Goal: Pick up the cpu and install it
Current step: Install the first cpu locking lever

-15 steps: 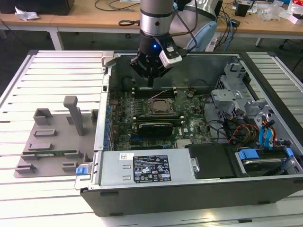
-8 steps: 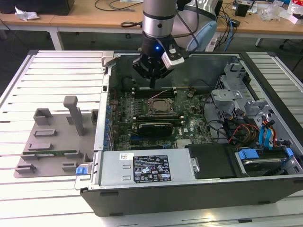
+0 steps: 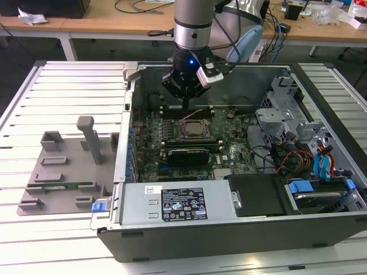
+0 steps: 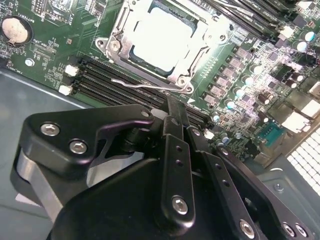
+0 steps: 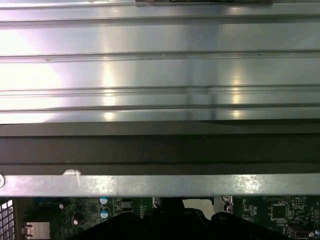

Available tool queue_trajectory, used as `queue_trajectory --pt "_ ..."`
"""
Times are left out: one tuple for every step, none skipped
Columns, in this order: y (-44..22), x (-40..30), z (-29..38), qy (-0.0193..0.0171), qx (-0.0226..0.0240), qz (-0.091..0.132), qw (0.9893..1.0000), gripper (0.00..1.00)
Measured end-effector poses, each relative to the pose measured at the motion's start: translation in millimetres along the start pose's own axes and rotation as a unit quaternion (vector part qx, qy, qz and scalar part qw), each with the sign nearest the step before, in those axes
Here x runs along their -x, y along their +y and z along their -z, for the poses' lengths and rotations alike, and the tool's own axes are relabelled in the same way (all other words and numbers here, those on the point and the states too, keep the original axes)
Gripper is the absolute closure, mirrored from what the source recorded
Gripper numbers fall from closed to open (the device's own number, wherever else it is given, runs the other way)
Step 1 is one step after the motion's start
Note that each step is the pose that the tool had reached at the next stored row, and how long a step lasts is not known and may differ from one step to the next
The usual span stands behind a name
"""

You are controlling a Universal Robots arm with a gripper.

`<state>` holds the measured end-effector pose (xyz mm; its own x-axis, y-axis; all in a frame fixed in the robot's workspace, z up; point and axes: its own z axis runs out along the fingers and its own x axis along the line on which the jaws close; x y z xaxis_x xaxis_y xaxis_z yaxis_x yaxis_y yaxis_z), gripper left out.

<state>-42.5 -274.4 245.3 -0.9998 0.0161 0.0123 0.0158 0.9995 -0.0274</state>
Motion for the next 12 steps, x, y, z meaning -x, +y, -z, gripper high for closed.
queue_trajectory --pt "0.1 0.1 -2.5 0.0000 0.0000 0.000 1.0000 0.89" --pt "0.2 0.4 -4.5 0.0000 0.0001 0.000 1.0000 0.89" --pt "0.3 0.4 -5.7 0.0000 0.0000 0.000 1.0000 0.89" --pt "0.4 0.5 -8.1 0.0000 0.0000 0.000 1.0000 0.89" --pt "1.1 0.5 -11.2 0.0000 0.0000 0.000 1.0000 0.89" --pt "1.7 0.8 -13.2 0.0001 0.0000 0.000 1.0000 0.89" --pt "3.1 3.3 -15.0 0.0001 -0.0001 0.000 1.0000 0.89" --pt "4.6 6.7 -16.8 0.0003 -0.0001 0.001 1.0000 0.89" --pt "5.5 8.6 -18.2 0.0002 -0.0001 0.003 1.0000 0.89" --pt "5.8 9.6 -19.2 0.0002 -0.0001 0.004 1.0000 0.89" --pt "6.1 11.0 -20.7 0.0001 -0.0003 0.009 1.0000 0.89" --pt "6.5 12.8 -22.5 -0.0002 -0.0005 0.019 0.9998 0.89"
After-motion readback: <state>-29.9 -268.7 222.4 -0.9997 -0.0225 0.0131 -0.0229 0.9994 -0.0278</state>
